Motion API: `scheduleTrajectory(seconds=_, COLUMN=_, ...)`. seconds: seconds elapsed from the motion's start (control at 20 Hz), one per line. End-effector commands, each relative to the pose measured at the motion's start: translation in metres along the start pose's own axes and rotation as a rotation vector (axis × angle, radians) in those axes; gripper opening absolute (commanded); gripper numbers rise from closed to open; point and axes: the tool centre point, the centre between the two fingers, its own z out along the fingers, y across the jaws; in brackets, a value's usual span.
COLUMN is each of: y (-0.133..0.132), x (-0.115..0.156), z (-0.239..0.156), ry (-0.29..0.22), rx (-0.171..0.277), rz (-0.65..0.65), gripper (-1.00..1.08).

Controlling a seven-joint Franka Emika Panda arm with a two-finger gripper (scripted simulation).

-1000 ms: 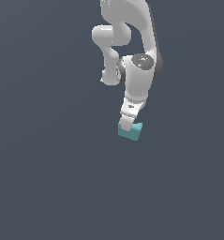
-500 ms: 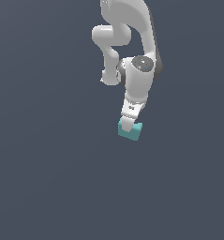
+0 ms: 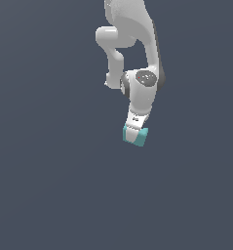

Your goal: Pick up the object and move it to a goal position.

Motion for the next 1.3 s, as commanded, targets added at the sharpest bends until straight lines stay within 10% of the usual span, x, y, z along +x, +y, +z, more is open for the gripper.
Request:
scheduleTrajectory(seconds=0.0, y=0.001, x=0.000, z=0.004, ry=0.001, rx=-0.001, rz=0.000, gripper=1.00)
scheduleTrajectory(seconds=0.05, y=0.001, x=0.000, z=0.004, ry=0.001, rx=-0.001, rz=0.000, gripper=1.00)
scheduleTrajectory(seconds=0.1, y=0.001, x=0.000, z=0.004, ry=0.001, rx=-0.001, rz=0.000, gripper=-1.00)
scheduleTrajectory(seconds=1.25, y=-0.020, x=-0.006, z=-0.028, ry=-0.001, rx=-0.003, rz=0.000, gripper=-1.00)
